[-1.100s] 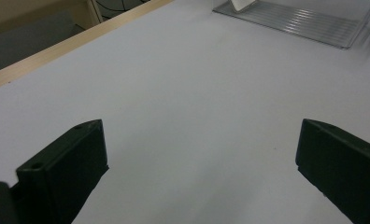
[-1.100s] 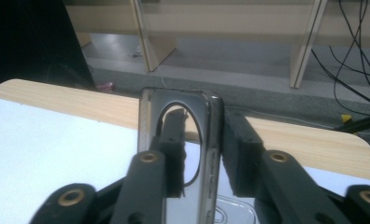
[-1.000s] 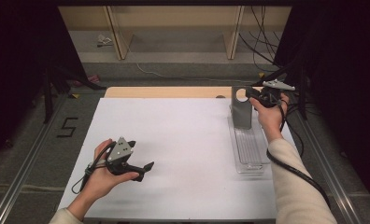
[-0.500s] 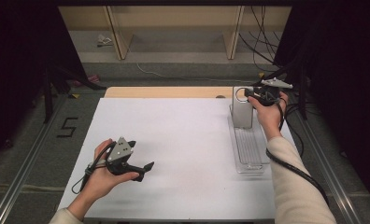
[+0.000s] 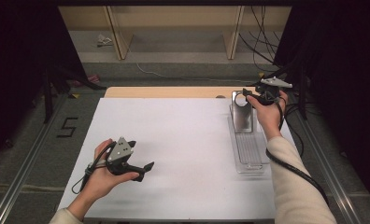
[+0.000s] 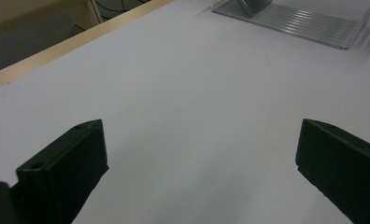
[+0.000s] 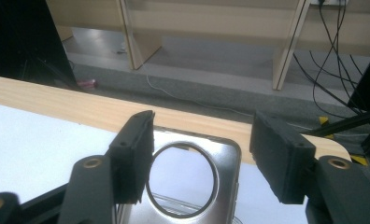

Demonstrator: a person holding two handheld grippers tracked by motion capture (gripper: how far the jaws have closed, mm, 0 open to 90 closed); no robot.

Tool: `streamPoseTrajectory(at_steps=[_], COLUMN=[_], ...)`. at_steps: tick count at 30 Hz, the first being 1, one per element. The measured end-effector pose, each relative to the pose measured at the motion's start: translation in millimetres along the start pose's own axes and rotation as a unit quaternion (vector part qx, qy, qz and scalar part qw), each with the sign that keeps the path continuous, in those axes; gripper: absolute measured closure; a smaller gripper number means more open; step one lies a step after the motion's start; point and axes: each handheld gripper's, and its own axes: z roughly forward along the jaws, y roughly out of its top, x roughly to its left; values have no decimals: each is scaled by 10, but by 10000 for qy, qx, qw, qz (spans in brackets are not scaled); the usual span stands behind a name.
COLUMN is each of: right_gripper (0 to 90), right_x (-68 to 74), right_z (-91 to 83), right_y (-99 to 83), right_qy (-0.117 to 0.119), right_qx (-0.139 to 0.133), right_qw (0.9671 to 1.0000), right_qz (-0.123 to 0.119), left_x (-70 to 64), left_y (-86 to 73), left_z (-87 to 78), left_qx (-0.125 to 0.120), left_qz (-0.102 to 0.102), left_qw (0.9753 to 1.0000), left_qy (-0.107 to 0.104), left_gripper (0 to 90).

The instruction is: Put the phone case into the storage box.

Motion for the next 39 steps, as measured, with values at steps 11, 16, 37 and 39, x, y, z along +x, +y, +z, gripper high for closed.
streamPoseTrajectory(at_steps=[11, 16, 37, 39], right_gripper=[366, 327, 265, 261], right_x=[29, 46, 96, 100], right_z=[-61, -102, -244, -257], right_y=[-27, -36, -101, -105], right_qy=[31, 73, 209, 203], right_qx=[-27, -14, 128, 144], right_qw=[10000, 10000, 9997, 9997], right_qz=[2, 1, -63, -69], left_x=[-2, -1, -4, -2], left_y=[1, 1, 1, 1], left_z=[5, 4, 6, 4], left_qx=[9, 11, 21, 22], left_qz=[6, 3, -7, -4], left_qw=[10000, 10000, 10000, 10000], left_qy=[-1, 0, 4, 6], left_gripper=[17, 17, 17, 18])
